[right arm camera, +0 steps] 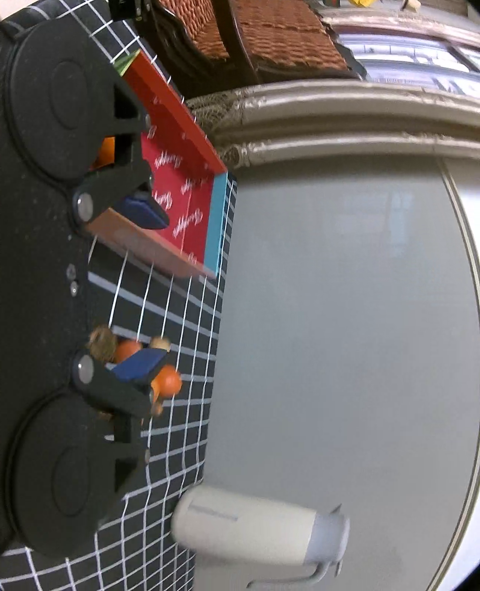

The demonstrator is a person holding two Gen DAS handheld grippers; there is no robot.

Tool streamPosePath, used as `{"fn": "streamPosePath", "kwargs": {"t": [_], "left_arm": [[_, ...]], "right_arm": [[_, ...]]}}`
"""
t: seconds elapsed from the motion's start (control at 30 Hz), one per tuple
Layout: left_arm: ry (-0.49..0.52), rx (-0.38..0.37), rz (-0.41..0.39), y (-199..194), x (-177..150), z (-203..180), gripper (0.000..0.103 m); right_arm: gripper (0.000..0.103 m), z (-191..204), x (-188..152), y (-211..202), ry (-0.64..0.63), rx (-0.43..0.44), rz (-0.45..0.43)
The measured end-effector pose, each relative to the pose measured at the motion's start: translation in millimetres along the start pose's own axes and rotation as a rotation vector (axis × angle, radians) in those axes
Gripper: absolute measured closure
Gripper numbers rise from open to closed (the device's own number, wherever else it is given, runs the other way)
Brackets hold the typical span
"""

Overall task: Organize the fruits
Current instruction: 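Carry the kiwi into the red box and open the right gripper, then move the left gripper back over the remaining fruit pile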

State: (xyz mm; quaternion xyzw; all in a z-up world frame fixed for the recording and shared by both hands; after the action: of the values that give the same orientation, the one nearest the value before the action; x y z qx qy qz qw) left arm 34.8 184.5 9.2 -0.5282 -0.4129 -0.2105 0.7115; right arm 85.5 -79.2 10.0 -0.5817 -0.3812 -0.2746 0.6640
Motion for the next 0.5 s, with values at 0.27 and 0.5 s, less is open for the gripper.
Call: {"fn": "streamPosePath", "kwargs": {"t": [0.27,0.5], "left_arm": [[0.047,-0.07,-0.019,-17,2,-45,0.0],[0.074,-0.114,-0.024,-26,3,-75,0.0]], "right_arm": [[0.032,-35,-8,-21,0.019,-0.051,-0.015],[0.032,-65,-15,-28,0.055,-0.089,-0.013]]}}
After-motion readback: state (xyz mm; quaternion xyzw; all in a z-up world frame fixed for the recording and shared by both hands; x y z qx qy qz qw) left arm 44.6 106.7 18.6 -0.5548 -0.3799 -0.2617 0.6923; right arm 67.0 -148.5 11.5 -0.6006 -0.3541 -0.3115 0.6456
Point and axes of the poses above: each gripper's, at about its wrist camera, not at the fingertips, and y roughly the way its jaws point, z to its left, x to its top, the point moved 1 cm from there along y, roughly the way its jaws point, and after that the axes turned 13 degrees about z, right-handed, at the moved point
